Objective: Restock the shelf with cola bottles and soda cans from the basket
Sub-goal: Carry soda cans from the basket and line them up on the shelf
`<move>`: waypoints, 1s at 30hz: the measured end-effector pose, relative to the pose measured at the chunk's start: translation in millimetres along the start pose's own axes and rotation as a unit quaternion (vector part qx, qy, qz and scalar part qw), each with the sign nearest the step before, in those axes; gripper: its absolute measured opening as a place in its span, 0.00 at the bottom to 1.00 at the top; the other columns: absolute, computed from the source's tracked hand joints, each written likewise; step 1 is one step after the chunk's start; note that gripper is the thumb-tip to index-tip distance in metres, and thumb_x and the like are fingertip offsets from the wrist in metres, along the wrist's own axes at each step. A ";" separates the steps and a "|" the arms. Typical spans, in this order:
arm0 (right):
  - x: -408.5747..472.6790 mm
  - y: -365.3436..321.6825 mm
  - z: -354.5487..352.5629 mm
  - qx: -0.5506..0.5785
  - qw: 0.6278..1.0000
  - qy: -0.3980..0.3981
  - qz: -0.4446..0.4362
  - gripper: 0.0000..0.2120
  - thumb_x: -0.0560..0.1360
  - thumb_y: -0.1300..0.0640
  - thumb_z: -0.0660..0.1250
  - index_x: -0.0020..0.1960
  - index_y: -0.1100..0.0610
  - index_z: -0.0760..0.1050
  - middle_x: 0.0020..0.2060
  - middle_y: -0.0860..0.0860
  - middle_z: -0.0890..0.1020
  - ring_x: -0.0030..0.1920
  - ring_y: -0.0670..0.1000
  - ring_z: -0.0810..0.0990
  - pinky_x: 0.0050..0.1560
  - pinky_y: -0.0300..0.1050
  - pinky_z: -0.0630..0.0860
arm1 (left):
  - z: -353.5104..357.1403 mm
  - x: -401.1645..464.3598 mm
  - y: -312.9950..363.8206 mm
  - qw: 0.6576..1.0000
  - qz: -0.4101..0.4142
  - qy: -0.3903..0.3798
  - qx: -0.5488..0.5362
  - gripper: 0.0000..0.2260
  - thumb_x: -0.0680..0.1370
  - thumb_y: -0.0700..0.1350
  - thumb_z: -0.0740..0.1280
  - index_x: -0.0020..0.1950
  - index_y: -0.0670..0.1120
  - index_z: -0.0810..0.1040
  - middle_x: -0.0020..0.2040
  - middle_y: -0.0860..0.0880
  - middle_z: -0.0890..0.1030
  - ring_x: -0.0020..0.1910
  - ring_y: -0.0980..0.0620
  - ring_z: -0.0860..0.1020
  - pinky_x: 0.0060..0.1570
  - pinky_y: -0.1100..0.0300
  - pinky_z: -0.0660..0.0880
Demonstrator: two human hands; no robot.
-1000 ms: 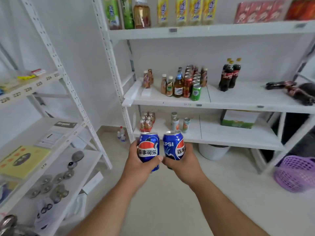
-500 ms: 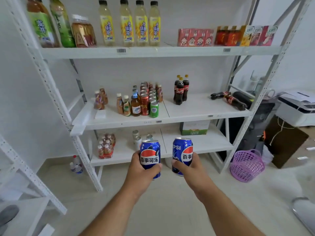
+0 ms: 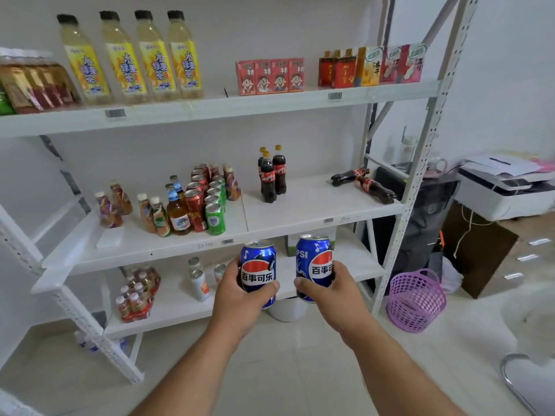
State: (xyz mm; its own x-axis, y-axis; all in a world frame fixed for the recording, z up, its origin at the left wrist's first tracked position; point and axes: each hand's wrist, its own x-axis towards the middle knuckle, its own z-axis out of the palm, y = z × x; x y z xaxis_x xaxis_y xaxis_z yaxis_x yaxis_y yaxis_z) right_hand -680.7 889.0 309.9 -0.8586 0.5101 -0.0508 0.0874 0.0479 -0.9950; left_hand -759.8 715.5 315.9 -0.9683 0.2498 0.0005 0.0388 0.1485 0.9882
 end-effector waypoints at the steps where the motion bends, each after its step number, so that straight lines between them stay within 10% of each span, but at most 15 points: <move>1: 9.9 -1.5 -11.7 -0.005 1.000 0.002 -0.003 0.22 0.72 0.56 0.80 0.62 0.53 0.75 0.49 0.50 0.87 0.47 0.48 0.88 0.39 0.33 0.80 | 13.9 6.3 4.0 1.000 0.004 0.001 -0.001 0.29 0.71 0.42 0.82 0.67 0.57 0.75 0.57 0.57 0.83 0.53 0.61 0.82 0.44 0.67 0.78; 26: 259.5 3.2 -83.2 -0.095 0.993 0.076 -0.001 0.33 0.66 0.53 0.85 0.65 0.50 0.72 0.52 0.45 0.84 0.50 0.46 0.85 0.44 0.38 0.84 | 164.8 238.2 -5.2 0.999 0.005 -0.021 0.024 0.28 0.71 0.42 0.82 0.67 0.53 0.76 0.56 0.56 0.84 0.52 0.59 0.82 0.38 0.73 0.77; 30: 295.2 4.6 -89.6 -0.094 0.992 0.081 0.004 0.33 0.67 0.54 0.85 0.64 0.50 0.71 0.52 0.45 0.83 0.50 0.45 0.84 0.42 0.36 0.82 | 180.5 272.8 -8.7 0.999 0.011 -0.016 0.046 0.31 0.71 0.46 0.82 0.71 0.55 0.75 0.62 0.53 0.81 0.58 0.53 0.82 0.51 0.63 0.80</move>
State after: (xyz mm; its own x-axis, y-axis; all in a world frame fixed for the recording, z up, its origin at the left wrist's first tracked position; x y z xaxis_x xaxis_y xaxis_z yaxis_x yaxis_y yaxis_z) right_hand -888.5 1116.8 298.0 -0.7666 0.6414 -0.0295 0.2003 0.1953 -0.9601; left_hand -979.8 955.1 279.8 -0.9588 0.2837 0.0155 0.0836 0.2298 0.9696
